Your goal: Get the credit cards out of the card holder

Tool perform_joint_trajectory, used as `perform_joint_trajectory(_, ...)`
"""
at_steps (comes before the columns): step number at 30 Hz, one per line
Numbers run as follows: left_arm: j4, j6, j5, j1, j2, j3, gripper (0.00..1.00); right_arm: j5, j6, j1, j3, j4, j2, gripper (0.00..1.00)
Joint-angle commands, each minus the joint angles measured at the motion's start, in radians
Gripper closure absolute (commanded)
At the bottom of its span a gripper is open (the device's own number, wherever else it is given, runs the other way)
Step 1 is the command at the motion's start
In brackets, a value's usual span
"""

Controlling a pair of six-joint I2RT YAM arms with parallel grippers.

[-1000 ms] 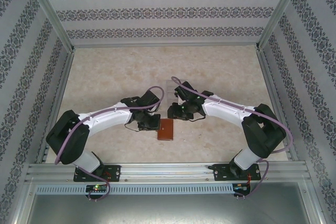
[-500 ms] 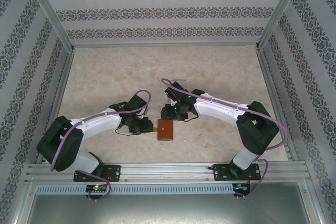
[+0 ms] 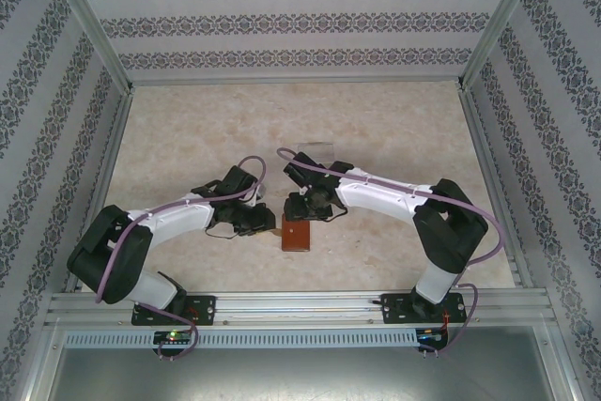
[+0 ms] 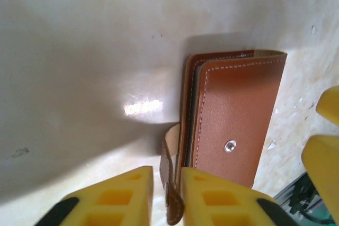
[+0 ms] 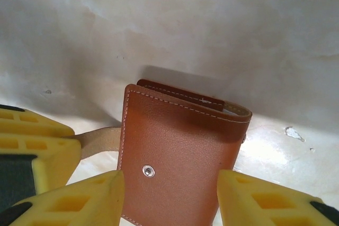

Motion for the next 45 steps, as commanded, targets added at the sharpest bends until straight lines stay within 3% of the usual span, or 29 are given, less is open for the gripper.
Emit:
perform_joint_trajectory(1,0.057,0.023,0.043,0.022,0.007,-0.03,0.84,0.049,0.023,0.016,0.036,-0.048,0.016,0.48)
perform_joint_trajectory(12,0.181,-0.016,0.088,0.029,0.025,-0.124,0.93,0.085,0.009,0.055,0.101,-0.116,0.09,0.29)
perform_joint_trajectory(21,0.229,-0.018,0.129,0.058,0.025,-0.161,0.95,0.093,-0.016,0.079,0.143,-0.139,0.164,0.12)
perform_joint_trajectory(45,0.233,0.005,0.166,0.078,0.052,-0.157,0.95,0.156,-0.048,0.087,0.187,-0.221,0.236,0.11)
